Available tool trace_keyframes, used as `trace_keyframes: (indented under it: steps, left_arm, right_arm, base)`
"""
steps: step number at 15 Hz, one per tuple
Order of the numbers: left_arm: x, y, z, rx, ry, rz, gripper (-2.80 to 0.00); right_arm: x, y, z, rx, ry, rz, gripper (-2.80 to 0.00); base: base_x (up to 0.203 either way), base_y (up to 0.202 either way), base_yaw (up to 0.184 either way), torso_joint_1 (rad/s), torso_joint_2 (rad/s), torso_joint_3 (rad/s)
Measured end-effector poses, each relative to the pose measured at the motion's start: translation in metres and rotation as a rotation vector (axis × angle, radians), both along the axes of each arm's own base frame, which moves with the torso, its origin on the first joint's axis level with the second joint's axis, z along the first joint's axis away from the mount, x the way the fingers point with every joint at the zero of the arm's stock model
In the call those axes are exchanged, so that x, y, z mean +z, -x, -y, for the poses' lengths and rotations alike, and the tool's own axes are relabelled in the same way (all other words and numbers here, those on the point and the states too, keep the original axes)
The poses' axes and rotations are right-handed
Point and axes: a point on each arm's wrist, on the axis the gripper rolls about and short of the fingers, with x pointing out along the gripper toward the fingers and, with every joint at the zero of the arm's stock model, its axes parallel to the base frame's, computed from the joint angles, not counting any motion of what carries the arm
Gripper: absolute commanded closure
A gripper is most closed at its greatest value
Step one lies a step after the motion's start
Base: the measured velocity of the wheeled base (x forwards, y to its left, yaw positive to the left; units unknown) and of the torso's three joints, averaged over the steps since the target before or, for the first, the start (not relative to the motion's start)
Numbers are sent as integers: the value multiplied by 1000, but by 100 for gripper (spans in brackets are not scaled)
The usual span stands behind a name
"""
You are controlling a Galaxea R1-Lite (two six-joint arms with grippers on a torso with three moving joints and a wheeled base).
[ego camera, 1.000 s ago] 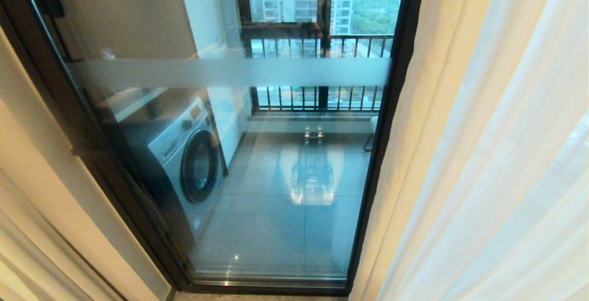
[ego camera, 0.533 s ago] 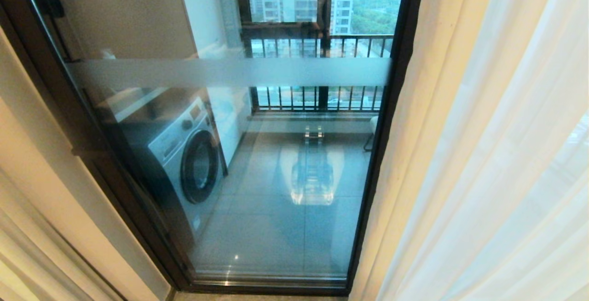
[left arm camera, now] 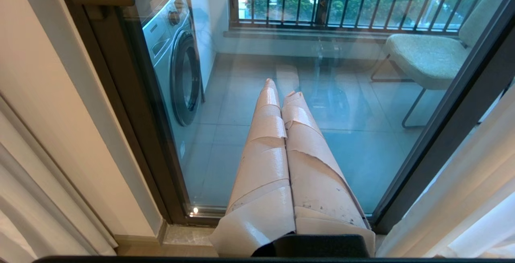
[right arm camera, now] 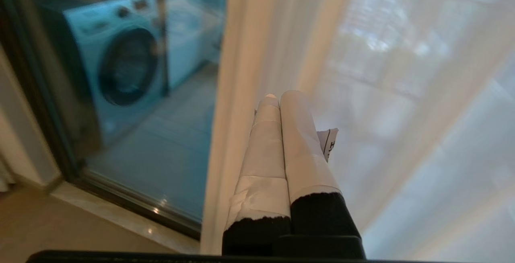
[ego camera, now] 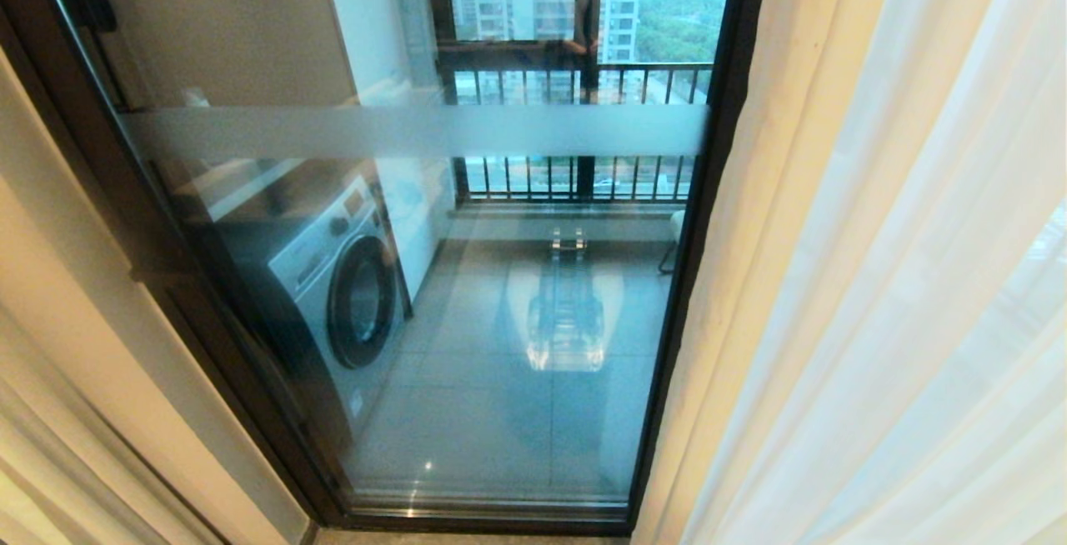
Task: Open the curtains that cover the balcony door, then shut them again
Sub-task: Pull the inner curtains open on both sides
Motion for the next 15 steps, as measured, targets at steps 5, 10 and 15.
trace_keyframes:
  steps: [5,10,15]
  left_arm:
    - [0,0,0,0,0,0,0]
    - [0,0,0,0,0,0,0]
    - [0,0,0,0,0,0,0]
  right_arm:
    - [106,-67,-8,195,25,68,0]
    - [149,-141,-31,329,112,71,-280]
    - [152,-185,-49,373,161,57,-280]
  base:
    - [0,0,0,0,0,0]
    - [0,0,0,0,0,0]
    - [0,0,0,0,0,0]
